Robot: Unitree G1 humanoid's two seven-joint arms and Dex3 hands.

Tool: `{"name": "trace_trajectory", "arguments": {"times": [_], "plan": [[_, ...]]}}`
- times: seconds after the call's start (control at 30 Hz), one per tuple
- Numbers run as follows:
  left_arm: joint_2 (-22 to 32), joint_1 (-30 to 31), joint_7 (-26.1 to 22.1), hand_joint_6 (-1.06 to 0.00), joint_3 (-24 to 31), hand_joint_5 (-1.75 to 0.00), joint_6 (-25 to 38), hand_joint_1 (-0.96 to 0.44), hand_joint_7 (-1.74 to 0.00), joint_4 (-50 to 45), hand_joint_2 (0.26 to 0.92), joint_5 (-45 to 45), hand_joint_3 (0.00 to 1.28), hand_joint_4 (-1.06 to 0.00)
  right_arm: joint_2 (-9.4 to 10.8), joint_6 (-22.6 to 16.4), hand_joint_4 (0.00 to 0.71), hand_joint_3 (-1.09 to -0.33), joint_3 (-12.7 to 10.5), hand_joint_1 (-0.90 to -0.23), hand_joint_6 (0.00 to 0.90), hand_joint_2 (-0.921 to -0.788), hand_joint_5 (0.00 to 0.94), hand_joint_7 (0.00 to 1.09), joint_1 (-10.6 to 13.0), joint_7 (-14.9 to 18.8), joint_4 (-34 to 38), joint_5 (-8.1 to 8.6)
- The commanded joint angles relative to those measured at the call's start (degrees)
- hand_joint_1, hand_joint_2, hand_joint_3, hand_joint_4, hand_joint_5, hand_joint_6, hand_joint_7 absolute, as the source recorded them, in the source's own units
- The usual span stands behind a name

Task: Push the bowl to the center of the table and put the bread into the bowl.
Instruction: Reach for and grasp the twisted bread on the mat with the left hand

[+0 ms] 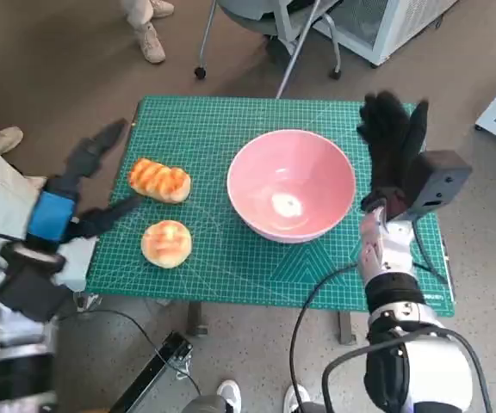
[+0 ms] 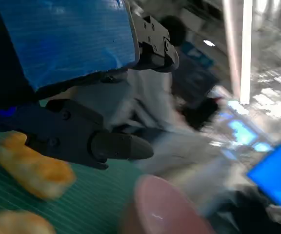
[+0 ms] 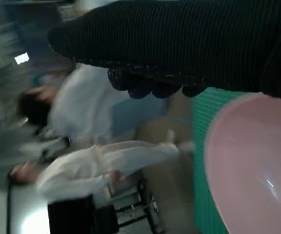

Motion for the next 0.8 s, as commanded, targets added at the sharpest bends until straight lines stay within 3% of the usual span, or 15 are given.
{"name": "trace_trajectory", "arguments": {"times": [0.03, 0.17, 0.33, 0.5, 0.63, 0.8], "plan": [[3.98, -4.56, 2.95, -0.29, -1.63, -0.01, -1.71, -0.43, -0.24, 5.68, 0.921, 4.85, 0.16, -0.4, -1.0, -6.77, 0.325, -0.803, 1.33, -0.555, 0.079, -0.921, 0.032, 0.68, 1.48, 7.14, -1.82, 0.3], [6.36, -9.14, 3.61, -0.28, -4.09, -0.01, -3.42, -0.41, -0.22, 12.53, 0.921, 7.48, 0.13, -0.39, -0.78, -14.35, 0.334, -0.794, 2.31, -0.578, 0.099, -0.921, 0.033, 0.69, 2.44, 14.09, -4.81, 2.03], [8.39, -16.34, 1.53, -0.28, -7.89, 0.0, -4.35, -0.38, -0.18, 21.75, 0.921, 9.15, 0.08, -0.37, 0.55, -20.65, 0.335, -0.791, 2.98, -0.564, 0.104, -0.921, 0.03, 0.7, 4.42, 23.45, -10.21, 7.04], [8.9, -23.02, -0.62, -0.29, -11.85, 0.0, -4.69, -0.37, -0.15, 29.41, 0.915, 10.61, 0.04, -0.32, 1.87, -22.13, 0.336, -0.762, 4.17, -0.578, 0.069, -0.921, 0.019, 0.78, 6.32, 31.87, -15.56, 12.78], [8.29, -28.41, -2.04, -0.3, -15.04, 0.0, -4.4, -0.34, -0.13, 35.25, 0.896, 12.34, 0.01, -0.3, 2.76, -20.93, 0.334, -0.717, 5.18, -0.598, 0.039, -0.921, 0.013, 0.86, 8.02, 36.88, -19.76, 16.93], [6.98, -33.71, -3.15, -0.31, -19.5, 0.0, -2.87, -0.28, -0.12, 40.53, 0.868, 15.18, 0.0, -0.29, 3.32, -20.27, 0.334, -0.702, 6.73, -0.592, 0.012, -0.921, 0.011, 0.94, 10.59, 38.78, -24.55, 18.28]]}}
